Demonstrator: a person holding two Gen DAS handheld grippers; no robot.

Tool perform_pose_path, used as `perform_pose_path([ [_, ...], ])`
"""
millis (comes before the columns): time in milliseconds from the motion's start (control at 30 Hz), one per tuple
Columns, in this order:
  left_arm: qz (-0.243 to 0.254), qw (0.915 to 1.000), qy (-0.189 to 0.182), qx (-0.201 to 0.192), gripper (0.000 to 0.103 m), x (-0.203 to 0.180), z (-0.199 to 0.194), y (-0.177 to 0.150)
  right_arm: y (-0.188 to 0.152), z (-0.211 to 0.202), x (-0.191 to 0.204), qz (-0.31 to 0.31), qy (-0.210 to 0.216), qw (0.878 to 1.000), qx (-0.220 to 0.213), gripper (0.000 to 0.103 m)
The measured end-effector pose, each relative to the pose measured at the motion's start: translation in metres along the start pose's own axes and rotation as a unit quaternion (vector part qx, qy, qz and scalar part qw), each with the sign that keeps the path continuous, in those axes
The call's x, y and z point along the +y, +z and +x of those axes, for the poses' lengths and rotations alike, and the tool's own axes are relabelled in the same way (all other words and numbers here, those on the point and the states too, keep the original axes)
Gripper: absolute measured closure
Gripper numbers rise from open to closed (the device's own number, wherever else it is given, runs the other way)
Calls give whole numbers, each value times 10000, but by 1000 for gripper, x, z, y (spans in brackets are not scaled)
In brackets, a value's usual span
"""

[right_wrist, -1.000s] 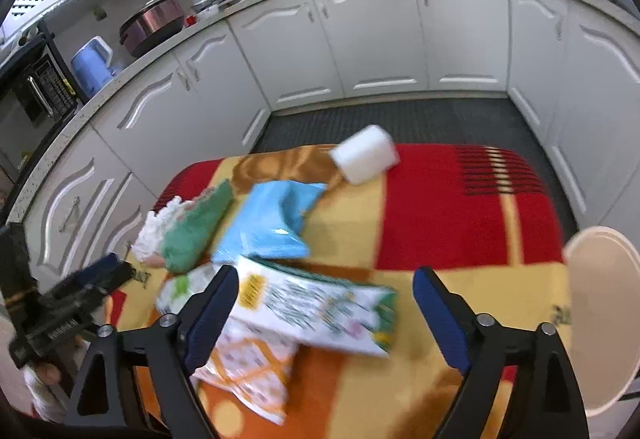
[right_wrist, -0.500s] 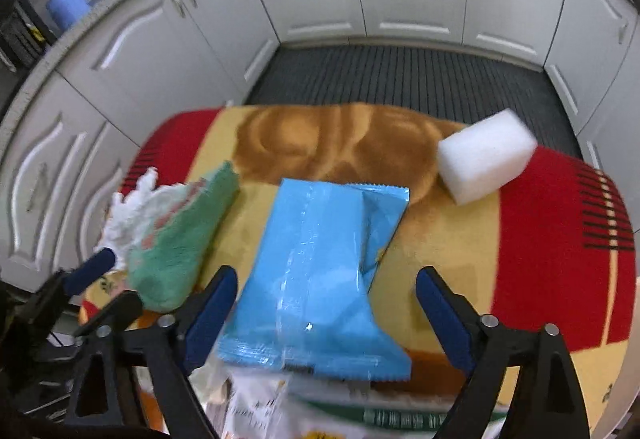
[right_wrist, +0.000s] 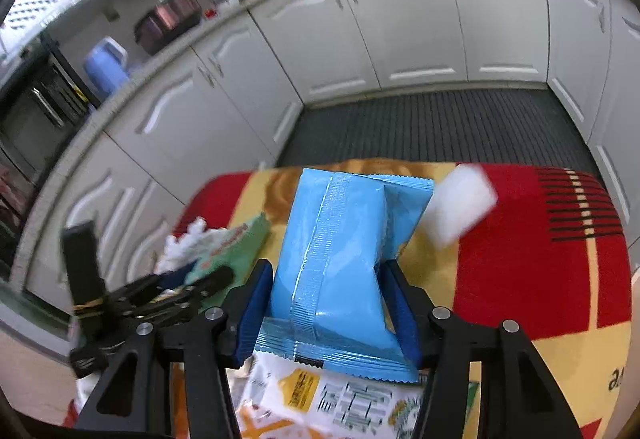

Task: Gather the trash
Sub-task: 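Carry the blue packet and green towel over the beige bin and release both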

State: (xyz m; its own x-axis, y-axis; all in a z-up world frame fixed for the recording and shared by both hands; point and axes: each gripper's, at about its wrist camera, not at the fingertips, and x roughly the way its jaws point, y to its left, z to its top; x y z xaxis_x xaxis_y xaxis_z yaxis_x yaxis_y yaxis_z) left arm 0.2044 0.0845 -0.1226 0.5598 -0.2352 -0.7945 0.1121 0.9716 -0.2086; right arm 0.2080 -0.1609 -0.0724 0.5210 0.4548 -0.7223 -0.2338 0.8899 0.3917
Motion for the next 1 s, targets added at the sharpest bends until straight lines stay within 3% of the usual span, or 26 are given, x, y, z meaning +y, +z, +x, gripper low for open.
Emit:
perform_pose_path([
  [233,143,9987,-96,-488,62,-20,-53,-3,-16,-44,2,-50,134,9995,-298,50],
  [467,424,9953,-295,-819,62,-64,-93,-12,-38,-78,-6,-77,-40,9990,-445,50],
  [1000,1067,9881,-780,-791,62,-163,-103,-38,-85,-142,-55,176,-555,9957,-716,50],
])
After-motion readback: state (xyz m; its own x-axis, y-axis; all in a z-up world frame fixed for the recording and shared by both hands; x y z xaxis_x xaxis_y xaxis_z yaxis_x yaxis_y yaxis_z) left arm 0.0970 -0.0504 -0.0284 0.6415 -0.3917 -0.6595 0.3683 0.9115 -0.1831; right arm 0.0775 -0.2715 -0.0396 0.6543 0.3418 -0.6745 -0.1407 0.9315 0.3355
